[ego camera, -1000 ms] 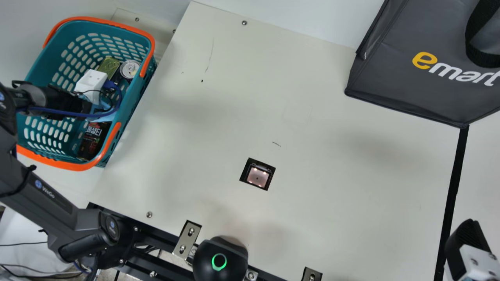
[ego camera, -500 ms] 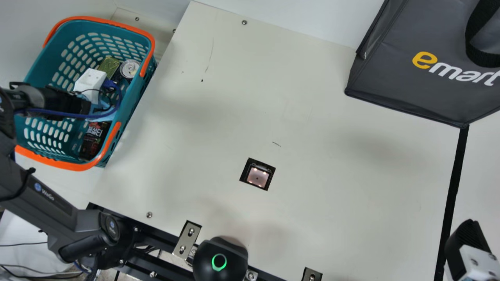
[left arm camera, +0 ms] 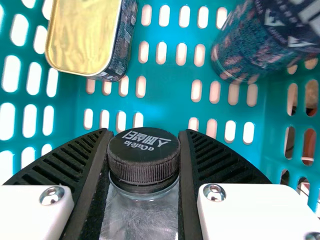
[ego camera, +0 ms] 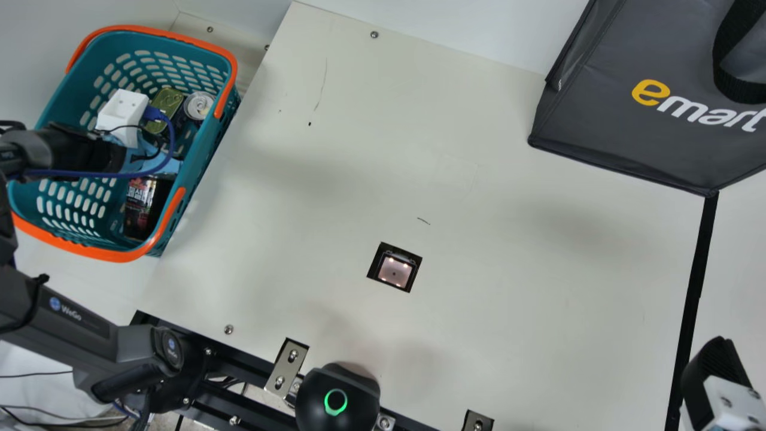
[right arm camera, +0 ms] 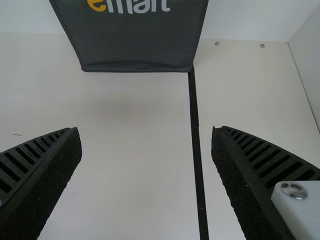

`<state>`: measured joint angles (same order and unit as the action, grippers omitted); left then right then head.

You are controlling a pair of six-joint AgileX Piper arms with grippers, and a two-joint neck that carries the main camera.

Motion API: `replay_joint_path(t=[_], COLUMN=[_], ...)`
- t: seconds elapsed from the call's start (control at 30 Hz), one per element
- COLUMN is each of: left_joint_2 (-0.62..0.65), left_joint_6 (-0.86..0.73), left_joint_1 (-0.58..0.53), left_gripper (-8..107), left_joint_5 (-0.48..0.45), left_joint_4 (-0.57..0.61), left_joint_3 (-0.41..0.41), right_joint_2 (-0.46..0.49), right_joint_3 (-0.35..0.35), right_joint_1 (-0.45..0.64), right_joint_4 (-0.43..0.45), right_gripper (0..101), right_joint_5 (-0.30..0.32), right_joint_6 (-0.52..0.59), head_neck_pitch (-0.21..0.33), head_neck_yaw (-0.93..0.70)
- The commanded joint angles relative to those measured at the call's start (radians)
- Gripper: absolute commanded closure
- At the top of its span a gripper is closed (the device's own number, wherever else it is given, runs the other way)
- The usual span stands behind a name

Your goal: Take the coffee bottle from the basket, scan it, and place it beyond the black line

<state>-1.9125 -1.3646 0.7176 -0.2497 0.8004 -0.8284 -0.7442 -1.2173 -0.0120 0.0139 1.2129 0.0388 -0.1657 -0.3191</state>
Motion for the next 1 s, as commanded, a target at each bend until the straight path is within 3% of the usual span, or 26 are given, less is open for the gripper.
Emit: replay_joint_path(t=[0.0,0.97], left_joint_2=[0.019,0.317], left_joint_6=[0.012,0.194], left_joint_1=[0.005,0.123], left_gripper=[89,89], left_joint_5=[-0.007,-0.209], left_joint_4=[-0.014,-0.213], left_joint_3=[0.002,0.047], right_joint_2=[0.000,0.000], right_joint_3=[0.000,0.000], right_joint_1=[0.000,0.000], right_joint_4=[0.000,0.000], right_gripper=[11,11], right_joint_5=[0.000,0.000], right_joint_6=[0.000,0.000], head_neck_pitch=[0.027,0.027], head_neck_yaw=[-0.002,-0.002])
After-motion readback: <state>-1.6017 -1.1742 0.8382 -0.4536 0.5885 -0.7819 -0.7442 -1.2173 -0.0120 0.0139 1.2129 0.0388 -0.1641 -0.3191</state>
